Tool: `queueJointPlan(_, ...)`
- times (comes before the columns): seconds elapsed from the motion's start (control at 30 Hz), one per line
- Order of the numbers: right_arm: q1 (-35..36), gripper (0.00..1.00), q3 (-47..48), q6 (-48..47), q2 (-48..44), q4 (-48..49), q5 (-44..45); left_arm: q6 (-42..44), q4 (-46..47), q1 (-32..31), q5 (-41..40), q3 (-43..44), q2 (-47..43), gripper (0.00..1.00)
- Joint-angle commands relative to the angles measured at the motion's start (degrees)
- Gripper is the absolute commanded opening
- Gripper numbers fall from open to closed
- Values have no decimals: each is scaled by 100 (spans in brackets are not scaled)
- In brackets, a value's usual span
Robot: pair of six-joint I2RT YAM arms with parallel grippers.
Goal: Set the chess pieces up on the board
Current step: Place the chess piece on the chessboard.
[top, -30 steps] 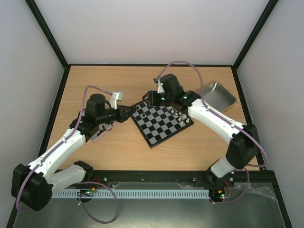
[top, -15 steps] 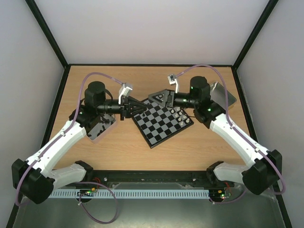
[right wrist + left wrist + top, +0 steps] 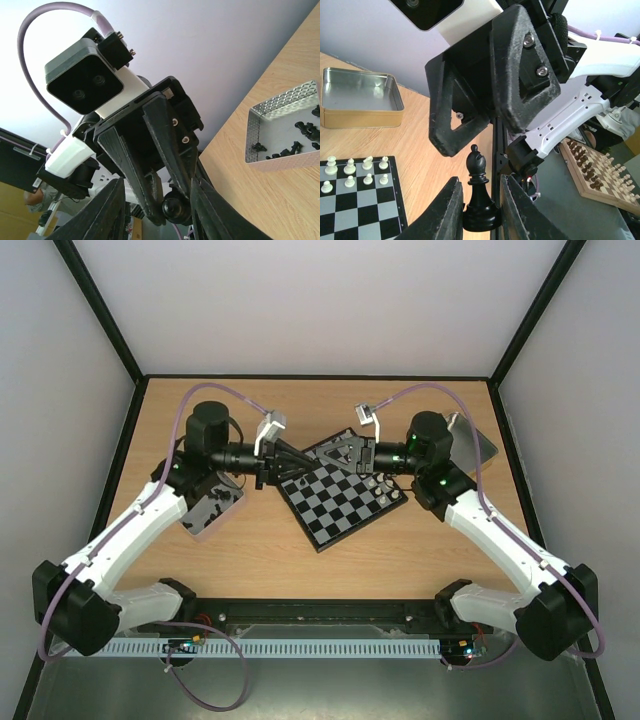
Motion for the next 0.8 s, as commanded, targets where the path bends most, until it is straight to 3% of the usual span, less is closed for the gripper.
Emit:
queueJointPlan(0.0, -9, 36, -75, 135, -34, 375, -220, 250, -45, -14, 139, 268, 102, 18)
queueJointPlan(0.33, 0, 26, -84, -24, 136, 64, -230, 139, 60, -18, 141, 327, 267, 18)
queueJointPlan(0.63, 0, 2, -43, -30, 164, 25, -135, -13, 164, -13, -120, 308, 281, 19)
queueJointPlan(0.73, 0, 2, 17, -301, 127, -282, 191, -84, 125, -12, -367, 304, 273, 33)
queueJointPlan(0.77, 0, 2, 72, -467, 133, -501, 330, -91, 60, -7, -491, 305, 264, 42)
